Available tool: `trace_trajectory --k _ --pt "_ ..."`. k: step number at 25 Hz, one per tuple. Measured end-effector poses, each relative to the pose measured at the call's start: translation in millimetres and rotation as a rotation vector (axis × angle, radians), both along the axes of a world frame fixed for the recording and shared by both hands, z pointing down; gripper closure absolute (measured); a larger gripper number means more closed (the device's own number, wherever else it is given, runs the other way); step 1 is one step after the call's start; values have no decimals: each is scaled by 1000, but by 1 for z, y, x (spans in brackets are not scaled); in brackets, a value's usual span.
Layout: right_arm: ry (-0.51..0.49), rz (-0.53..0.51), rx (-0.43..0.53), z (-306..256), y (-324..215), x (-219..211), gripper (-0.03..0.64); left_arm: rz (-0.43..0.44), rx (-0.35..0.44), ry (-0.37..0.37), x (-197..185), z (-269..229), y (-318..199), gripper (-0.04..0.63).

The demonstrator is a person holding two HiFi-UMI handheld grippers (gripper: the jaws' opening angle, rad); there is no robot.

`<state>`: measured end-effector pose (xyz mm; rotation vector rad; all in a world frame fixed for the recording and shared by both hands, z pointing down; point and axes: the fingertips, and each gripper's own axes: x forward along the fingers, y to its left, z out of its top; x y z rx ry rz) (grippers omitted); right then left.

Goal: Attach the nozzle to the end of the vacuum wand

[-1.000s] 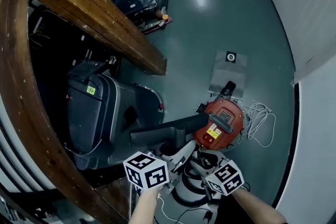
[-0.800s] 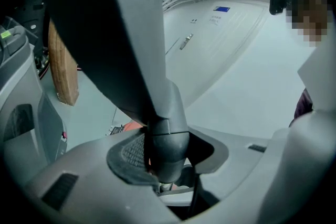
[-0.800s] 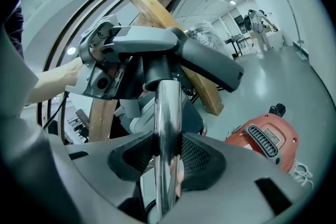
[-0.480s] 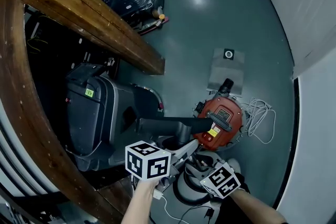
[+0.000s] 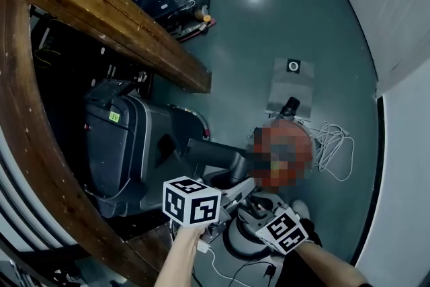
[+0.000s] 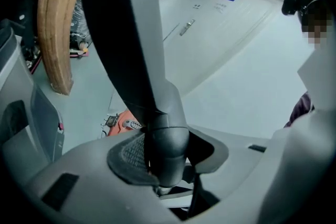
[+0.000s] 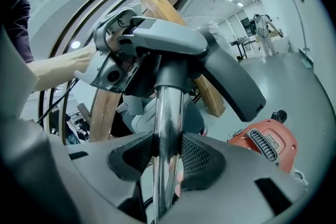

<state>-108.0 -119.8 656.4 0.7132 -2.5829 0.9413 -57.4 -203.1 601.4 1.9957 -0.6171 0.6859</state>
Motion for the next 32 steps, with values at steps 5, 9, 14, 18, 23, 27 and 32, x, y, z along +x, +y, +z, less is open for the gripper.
trace_trajectory --k 5,9,14,18,23,27,32 --pt "9 -11 -16 5 2 2 457 7 93 -50 3 6 6 428" --pt "27 -5 -15 10 2 5 457 10 -6 -16 6 15 6 426" --pt "39 -2 -54 18 -1 7 458 2 86 -79 8 21 2 430" --pt "34 -1 -82 25 -1 9 458 -27 146 -53 10 27 2 428" --pt "25 -3 -100 32 -9 6 457 -99 233 -28 2 29 -2 409" --pt "25 -4 -104 37 -19 7 457 -140 289 -28 -4 25 -4 367" --pt "48 37 -142 58 -40 20 457 -271 358 35 -24 8 -3 365"
